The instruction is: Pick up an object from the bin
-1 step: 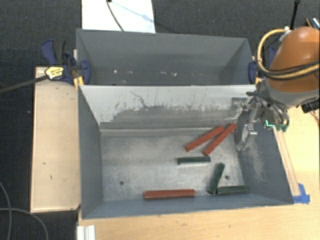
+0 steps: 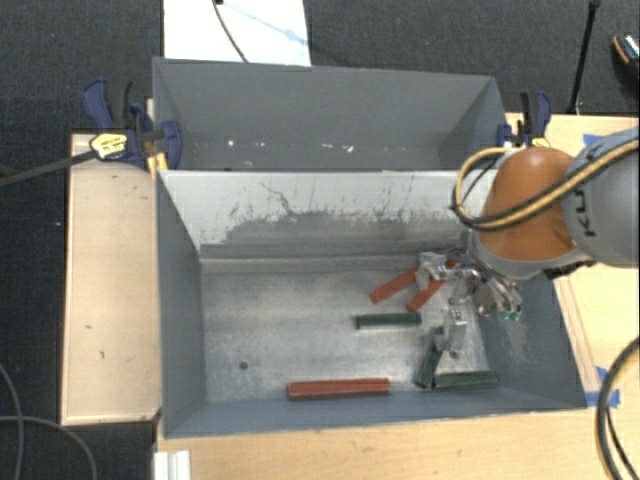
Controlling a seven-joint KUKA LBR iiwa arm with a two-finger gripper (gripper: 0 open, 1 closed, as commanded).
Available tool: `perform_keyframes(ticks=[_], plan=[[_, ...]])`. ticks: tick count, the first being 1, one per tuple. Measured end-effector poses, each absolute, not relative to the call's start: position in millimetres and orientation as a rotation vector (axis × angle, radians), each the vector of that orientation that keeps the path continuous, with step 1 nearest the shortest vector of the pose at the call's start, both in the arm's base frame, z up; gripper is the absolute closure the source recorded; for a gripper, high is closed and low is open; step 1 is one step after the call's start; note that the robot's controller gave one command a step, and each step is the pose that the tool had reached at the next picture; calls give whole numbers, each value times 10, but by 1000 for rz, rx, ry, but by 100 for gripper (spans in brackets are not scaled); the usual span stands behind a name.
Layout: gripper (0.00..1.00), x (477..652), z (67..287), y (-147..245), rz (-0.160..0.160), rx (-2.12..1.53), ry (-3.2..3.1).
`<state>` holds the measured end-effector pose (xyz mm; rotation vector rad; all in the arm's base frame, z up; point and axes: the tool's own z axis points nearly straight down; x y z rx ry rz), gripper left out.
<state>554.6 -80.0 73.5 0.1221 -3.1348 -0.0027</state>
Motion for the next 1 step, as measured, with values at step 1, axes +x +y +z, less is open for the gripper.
perform_keyframes(ticks=[1], plan=[[0, 5727, 718, -1064, -1, 53, -3149]])
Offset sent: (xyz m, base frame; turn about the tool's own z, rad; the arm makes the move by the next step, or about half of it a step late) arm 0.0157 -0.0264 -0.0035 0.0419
